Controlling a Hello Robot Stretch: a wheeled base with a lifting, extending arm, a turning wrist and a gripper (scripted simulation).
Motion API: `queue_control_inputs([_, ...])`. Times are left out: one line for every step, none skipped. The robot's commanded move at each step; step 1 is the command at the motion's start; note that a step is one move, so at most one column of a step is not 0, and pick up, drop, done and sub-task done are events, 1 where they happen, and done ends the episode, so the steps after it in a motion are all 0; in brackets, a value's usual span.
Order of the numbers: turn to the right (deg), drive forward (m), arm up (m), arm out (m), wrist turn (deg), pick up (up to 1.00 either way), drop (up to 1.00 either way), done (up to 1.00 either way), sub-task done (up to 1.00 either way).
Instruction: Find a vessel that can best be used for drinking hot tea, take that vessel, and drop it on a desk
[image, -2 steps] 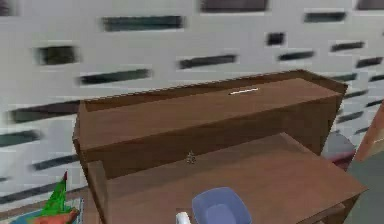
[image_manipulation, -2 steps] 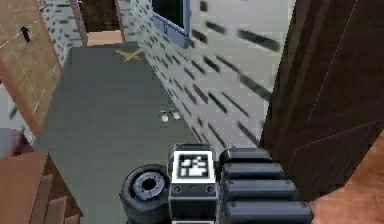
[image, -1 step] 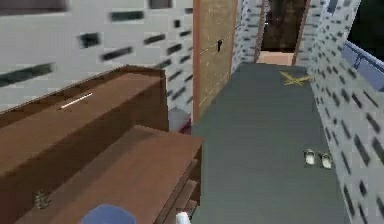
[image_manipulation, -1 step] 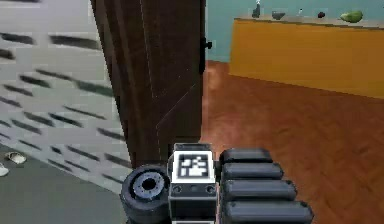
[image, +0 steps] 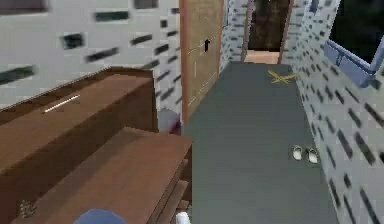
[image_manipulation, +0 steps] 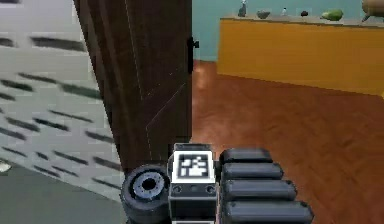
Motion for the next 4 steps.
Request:
queue_control_inputs([-45.0, 0.0, 0.0, 0.0, 0.0, 0.0, 0.0, 0.0, 0.0])
queue_control_inputs([-45.0, 0.0, 0.0, 0.0, 0.0, 0.0, 0.0, 0.0, 0.0])
queue_control_inputs([-45.0, 0.0, 0.0, 0.0, 0.0, 0.0, 0.0, 0.0, 0.0])
queue_control_inputs([-6.0, 0.0, 0.0, 0.0, 0.0, 0.0, 0.0, 0.0, 0.0])
